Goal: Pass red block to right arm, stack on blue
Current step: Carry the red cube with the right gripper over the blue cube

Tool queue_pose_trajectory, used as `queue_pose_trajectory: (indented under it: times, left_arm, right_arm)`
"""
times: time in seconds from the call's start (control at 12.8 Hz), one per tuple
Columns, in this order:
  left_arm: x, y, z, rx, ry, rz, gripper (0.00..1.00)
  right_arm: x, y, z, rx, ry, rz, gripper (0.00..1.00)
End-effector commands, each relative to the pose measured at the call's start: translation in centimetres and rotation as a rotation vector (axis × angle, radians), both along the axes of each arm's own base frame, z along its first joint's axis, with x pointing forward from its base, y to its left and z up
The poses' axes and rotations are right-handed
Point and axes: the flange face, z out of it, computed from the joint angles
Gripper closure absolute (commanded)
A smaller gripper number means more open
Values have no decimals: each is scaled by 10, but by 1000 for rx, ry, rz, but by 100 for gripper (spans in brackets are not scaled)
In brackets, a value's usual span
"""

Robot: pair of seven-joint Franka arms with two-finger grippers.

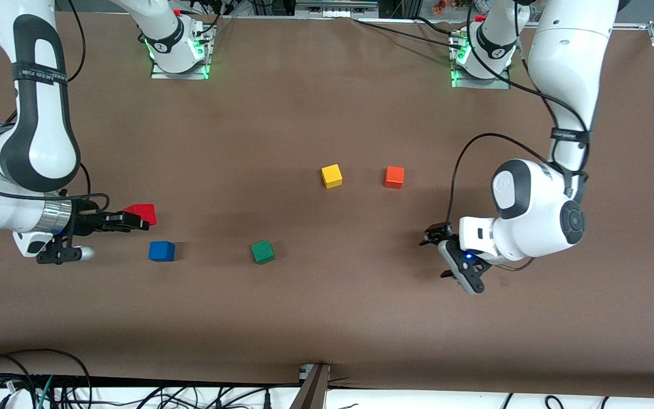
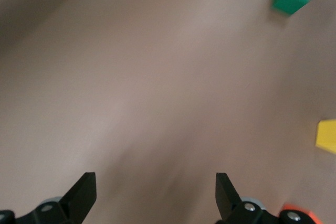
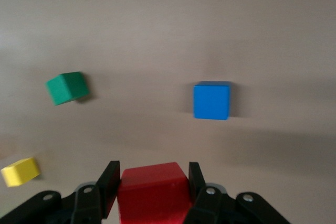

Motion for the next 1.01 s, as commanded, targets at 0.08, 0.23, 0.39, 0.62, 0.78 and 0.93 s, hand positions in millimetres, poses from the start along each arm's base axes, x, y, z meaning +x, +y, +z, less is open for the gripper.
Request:
queue_pose_trajectory:
  times: [0.08,0.23,0.39,0.62,0.78,0.93]
  left_arm:
    - [-18,47,59,215,54,58,0]
    - [-18,90,96,219,20,112,0]
    - [-23,119,144,214,-44,156,0]
    - [-34,179,196,210,-110,253,0]
    - [-49,207,212,227,-102,291,0]
    - [-65,215,236,275,-100,346,0]
  right_arm:
    - [-6,30,16,-128,-26,-65,90]
    - [-25,53,24,-178,-59,-61,90]
    - [-51,54,15,-210,-111,-43,90]
    - [-57,51,2,-277,-185,-4,90]
    - [-52,53,-2,-344,-235,45,90]
    - [-47,54,-9,-370,-268,63,90]
